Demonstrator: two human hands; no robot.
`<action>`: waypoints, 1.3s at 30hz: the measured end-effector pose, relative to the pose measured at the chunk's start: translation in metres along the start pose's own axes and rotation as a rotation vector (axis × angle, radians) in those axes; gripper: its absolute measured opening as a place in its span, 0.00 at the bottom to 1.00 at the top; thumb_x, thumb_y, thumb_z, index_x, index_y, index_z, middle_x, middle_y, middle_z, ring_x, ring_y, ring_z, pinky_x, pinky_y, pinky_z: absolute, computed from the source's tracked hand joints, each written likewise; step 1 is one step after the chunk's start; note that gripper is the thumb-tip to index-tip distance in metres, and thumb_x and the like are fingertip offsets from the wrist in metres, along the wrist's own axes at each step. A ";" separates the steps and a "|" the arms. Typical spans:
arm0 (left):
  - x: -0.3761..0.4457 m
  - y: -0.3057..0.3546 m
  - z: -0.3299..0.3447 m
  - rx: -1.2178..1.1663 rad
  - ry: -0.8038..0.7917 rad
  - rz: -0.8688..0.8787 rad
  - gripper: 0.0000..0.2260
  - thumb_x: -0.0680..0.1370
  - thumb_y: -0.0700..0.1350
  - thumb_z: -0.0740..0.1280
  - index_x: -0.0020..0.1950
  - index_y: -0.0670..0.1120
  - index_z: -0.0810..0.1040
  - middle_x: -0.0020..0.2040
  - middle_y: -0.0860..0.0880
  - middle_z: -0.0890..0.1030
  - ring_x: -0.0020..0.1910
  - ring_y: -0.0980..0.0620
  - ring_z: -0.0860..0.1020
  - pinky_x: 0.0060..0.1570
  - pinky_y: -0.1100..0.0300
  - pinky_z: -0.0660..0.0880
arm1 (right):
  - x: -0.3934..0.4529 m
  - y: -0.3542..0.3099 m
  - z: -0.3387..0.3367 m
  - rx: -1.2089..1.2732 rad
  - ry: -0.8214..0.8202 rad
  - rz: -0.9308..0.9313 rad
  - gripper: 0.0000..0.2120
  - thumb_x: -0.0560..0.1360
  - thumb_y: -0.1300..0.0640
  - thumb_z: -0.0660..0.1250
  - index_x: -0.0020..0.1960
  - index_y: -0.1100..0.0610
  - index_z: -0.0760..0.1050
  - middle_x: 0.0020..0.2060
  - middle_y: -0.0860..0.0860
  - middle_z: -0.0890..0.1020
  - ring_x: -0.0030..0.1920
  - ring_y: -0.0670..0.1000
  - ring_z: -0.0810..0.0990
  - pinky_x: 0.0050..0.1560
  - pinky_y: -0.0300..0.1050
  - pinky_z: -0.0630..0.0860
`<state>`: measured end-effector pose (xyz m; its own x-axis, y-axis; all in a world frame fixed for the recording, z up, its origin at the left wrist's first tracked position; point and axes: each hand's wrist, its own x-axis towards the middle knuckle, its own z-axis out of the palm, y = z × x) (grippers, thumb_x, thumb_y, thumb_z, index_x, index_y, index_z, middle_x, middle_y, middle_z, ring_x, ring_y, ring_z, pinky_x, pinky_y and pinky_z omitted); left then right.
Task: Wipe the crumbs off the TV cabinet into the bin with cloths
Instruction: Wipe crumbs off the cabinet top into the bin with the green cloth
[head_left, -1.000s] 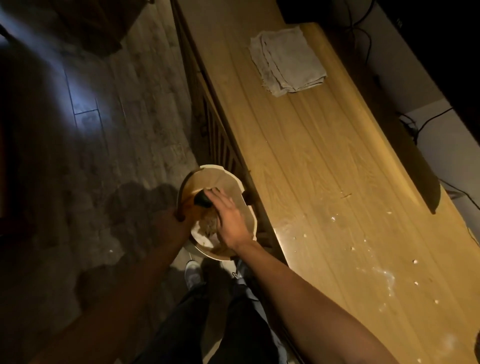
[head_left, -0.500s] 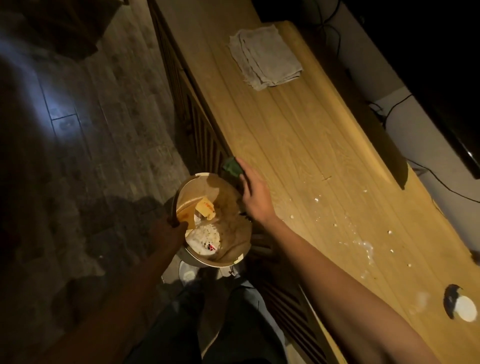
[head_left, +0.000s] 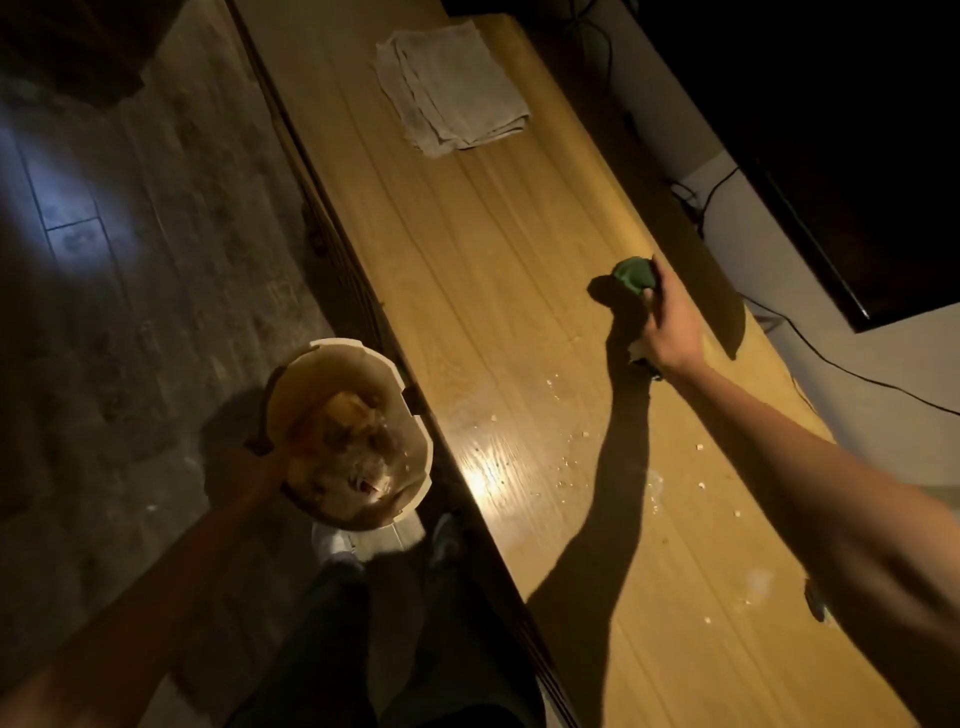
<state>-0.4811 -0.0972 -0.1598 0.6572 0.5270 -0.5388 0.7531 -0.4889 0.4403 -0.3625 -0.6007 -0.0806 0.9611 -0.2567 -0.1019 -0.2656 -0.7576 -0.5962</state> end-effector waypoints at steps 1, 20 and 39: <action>-0.011 0.005 0.000 -0.009 -0.017 0.014 0.27 0.75 0.58 0.72 0.60 0.35 0.81 0.57 0.30 0.81 0.58 0.29 0.79 0.57 0.42 0.75 | 0.005 0.009 -0.010 -0.005 0.010 0.030 0.25 0.87 0.58 0.55 0.82 0.52 0.57 0.79 0.53 0.67 0.78 0.56 0.65 0.77 0.57 0.62; -0.041 -0.019 0.021 -0.124 -0.015 -0.006 0.21 0.71 0.60 0.62 0.45 0.41 0.75 0.38 0.48 0.76 0.44 0.43 0.77 0.47 0.51 0.69 | 0.028 0.107 -0.007 -0.171 0.133 0.304 0.17 0.87 0.56 0.56 0.74 0.56 0.67 0.69 0.60 0.76 0.69 0.64 0.75 0.70 0.58 0.71; -0.027 -0.014 0.010 -0.141 -0.046 0.067 0.13 0.79 0.49 0.70 0.52 0.39 0.83 0.41 0.46 0.77 0.43 0.46 0.76 0.43 0.53 0.69 | -0.073 -0.064 0.140 -0.061 -0.100 -0.263 0.24 0.85 0.57 0.59 0.79 0.47 0.65 0.79 0.47 0.67 0.81 0.50 0.60 0.79 0.53 0.55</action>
<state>-0.5099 -0.1113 -0.1583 0.7067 0.4623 -0.5356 0.7064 -0.4178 0.5714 -0.4046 -0.4492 -0.1466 0.9995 0.0117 -0.0295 -0.0069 -0.8261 -0.5635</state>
